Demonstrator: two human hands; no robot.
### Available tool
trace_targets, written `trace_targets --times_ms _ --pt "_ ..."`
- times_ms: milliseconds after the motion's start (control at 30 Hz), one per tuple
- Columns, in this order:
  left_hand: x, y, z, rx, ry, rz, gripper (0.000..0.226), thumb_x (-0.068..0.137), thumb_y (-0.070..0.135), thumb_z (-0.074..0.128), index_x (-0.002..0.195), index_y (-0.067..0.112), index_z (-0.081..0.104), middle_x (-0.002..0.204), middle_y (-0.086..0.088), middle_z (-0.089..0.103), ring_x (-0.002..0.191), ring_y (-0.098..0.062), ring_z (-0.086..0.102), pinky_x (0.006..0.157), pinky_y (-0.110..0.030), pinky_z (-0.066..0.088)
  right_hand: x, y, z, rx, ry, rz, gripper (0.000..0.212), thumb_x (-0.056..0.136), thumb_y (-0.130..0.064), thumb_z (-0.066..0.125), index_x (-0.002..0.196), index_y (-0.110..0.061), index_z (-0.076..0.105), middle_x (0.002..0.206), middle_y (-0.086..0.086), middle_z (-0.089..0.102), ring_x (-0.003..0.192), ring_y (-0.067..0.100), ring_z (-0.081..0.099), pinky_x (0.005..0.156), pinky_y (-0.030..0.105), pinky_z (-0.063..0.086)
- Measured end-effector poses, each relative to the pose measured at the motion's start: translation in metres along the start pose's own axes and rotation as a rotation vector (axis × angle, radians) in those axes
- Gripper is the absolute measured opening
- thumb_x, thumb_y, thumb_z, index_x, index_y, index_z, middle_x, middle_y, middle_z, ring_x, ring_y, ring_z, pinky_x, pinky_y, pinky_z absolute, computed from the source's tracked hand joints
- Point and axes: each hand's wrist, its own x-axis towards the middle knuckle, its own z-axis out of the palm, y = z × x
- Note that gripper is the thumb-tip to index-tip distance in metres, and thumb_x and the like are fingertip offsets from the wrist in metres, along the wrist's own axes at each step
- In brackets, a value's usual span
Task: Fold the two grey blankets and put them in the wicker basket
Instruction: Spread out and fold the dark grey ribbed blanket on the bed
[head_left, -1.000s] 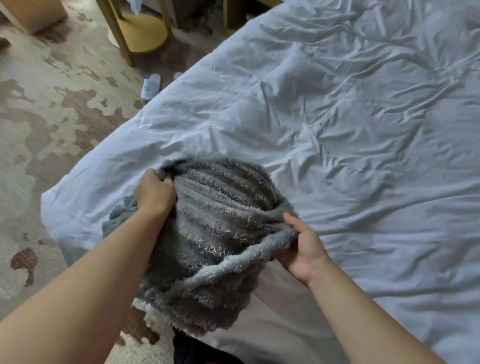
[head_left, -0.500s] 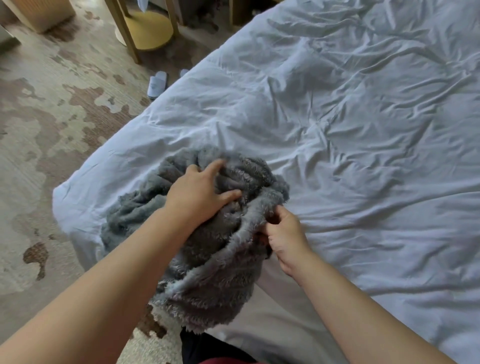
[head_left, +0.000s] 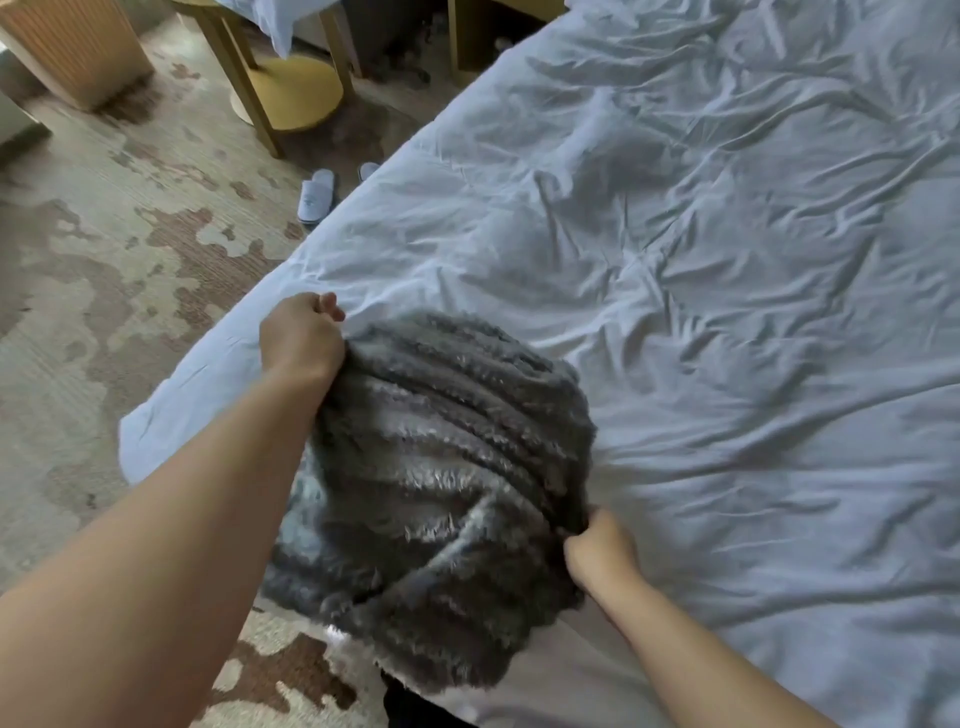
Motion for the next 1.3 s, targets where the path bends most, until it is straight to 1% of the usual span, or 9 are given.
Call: trace_targets --times_ms 333,467,600,733,800,900,1067,1167,1300 --pt "-0.105 -0.01 -0.029 0.029 -0.096 0.184 0.046 0.085 0.063 0.047 0.109 0.026 0.06 0.107 -0.002 0.059 0.101 -0.02 0.055 0.077 -0.027 0.041 -0.02 -0.08 -0.03 0.187 0.36 -0.732 0.057 0.08 -0.012 0.068 0.134 -0.011 0.05 0.133 0.013 0.046 0.127 0.028 0.042 0.11 0.037 0.034" --pt "-0.135 -0.045 -0.033 0.276 -0.216 0.051 0.084 0.071 0.077 0.05 0.133 0.021 0.045 0.125 -0.01 0.053 0.119 -0.028 0.048 0.095 -0.038 0.041 -0.014 -0.112 -0.042 0.071 0.358 -0.914 0.046 0.086 -0.024 0.064 0.131 -0.019 0.056 0.138 0.006 0.045 0.125 0.018 0.038 0.106 0.043 0.038" --pt "-0.14 -0.067 -0.012 0.331 -0.274 0.122 0.034 0.093 0.044 0.051 0.105 0.013 0.052 0.106 -0.011 0.062 0.104 -0.031 0.056 0.082 -0.037 0.042 -0.003 -0.157 -0.05 -0.51 0.12 -0.97 0.041 0.079 -0.011 0.06 0.119 -0.021 0.059 0.121 0.007 0.057 0.114 0.031 0.05 0.087 0.035 0.042" --pt "-0.133 -0.089 -0.01 -0.11 -0.126 0.058 0.022 0.099 0.023 0.047 0.078 0.026 0.054 0.073 -0.001 0.063 0.075 -0.024 0.06 0.065 -0.024 0.04 -0.011 -0.201 -0.053 -0.17 0.285 -1.159 0.029 0.064 0.005 0.045 0.085 -0.005 0.063 0.087 0.013 0.06 0.083 0.034 0.057 0.062 0.035 0.042" --pt "-0.118 -0.105 -0.014 -0.401 -0.319 -0.138 0.024 0.099 0.033 0.045 0.083 0.026 0.062 0.086 0.005 0.066 0.087 -0.014 0.06 0.081 -0.009 0.042 -0.01 -0.21 -0.042 -0.126 0.273 -1.113 0.036 0.072 0.005 0.046 0.101 -0.008 0.063 0.101 0.012 0.061 0.091 0.031 0.056 0.066 0.03 0.037" --pt "-0.101 -0.121 -0.016 -0.555 -0.653 -0.397 0.05 0.095 0.05 0.043 0.128 0.015 0.058 0.134 -0.009 0.057 0.126 -0.028 0.049 0.111 -0.044 0.034 -0.011 -0.191 -0.022 -0.152 0.139 -0.98 0.039 0.089 -0.011 0.056 0.128 -0.01 0.049 0.129 0.011 0.049 0.109 0.026 0.05 0.08 0.026 0.036" --pt "-0.09 -0.113 -0.018 -0.197 -0.098 -0.239 0.029 0.095 0.038 0.052 0.102 0.014 0.064 0.099 -0.008 0.063 0.103 -0.028 0.057 0.078 -0.03 0.036 -0.048 -0.11 -0.009 -0.11 0.626 -1.024 0.023 0.079 -0.023 0.067 0.095 -0.007 0.059 0.097 0.011 0.054 0.09 0.028 0.052 0.082 0.039 0.045" --pt "-0.116 -0.097 -0.028 0.007 0.215 -0.093 0.025 0.088 0.041 0.061 0.09 0.018 0.053 0.083 0.0 0.049 0.078 -0.023 0.049 0.065 -0.031 0.033 -0.051 -0.076 0.008 -0.298 0.287 -0.748 0.03 0.092 -0.028 0.057 0.114 -0.008 0.055 0.107 0.008 0.053 0.101 0.028 0.051 0.086 0.036 0.044" --pt "-0.168 -0.089 -0.023 -0.017 -0.155 -0.019 0.056 0.087 0.065 0.041 0.126 0.025 0.051 0.12 0.007 0.06 0.121 -0.023 0.052 0.083 -0.033 0.044 -0.041 -0.081 0.01 -0.097 -0.046 -0.619 0.037 0.102 -0.022 0.036 0.135 -0.01 0.048 0.135 0.006 0.045 0.128 0.026 0.041 0.109 0.031 0.031"
